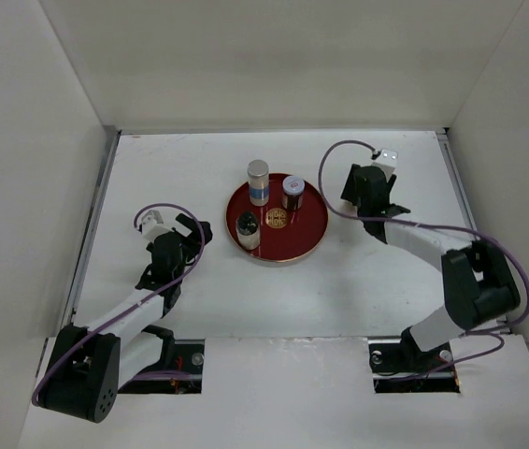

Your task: Organize the condiment bottles

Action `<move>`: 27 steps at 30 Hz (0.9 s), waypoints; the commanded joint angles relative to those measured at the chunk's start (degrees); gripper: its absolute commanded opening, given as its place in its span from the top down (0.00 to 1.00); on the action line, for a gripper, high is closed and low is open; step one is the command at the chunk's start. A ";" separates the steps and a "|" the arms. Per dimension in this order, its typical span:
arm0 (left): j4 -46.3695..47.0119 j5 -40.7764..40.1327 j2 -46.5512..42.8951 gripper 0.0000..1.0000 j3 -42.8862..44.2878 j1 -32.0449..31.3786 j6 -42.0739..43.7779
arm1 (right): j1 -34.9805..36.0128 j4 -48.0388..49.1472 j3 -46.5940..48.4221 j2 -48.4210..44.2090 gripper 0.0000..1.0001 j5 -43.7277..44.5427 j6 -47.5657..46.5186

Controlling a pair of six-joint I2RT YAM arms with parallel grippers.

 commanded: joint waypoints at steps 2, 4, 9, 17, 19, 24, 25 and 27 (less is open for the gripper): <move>2.70 -0.02 0.25 0.00 0.34 -0.42 0.23 | 8.86 6.35 -3.41 -12.98 0.47 2.04 -0.40; 2.61 0.07 0.26 0.00 0.43 -0.59 0.32 | 13.16 5.47 -4.47 -15.09 0.46 1.25 -0.14; 2.26 -0.46 0.61 0.00 0.87 -1.29 0.58 | 21.96 6.17 -2.29 -10.64 0.45 -2.00 1.09; 0.24 -0.99 -0.62 0.00 0.95 -1.38 0.93 | 28.56 8.90 3.17 1.76 0.43 0.54 -0.76; -0.03 -1.25 -0.28 0.00 0.95 -1.03 1.02 | 29.18 9.24 3.43 3.08 0.41 1.07 -0.41; -3.27 -1.25 2.36 0.00 3.06 -1.12 1.28 | 31.90 8.63 3.44 2.75 0.00 5.63 -0.23; -3.80 -1.08 2.63 0.00 3.32 -1.03 1.29 | 32.43 8.80 2.56 0.82 0.00 6.51 -0.32; -4.85 -0.46 3.15 0.00 3.85 -0.68 1.20 | 33.39 9.16 0.28 -4.44 0.00 7.75 -0.40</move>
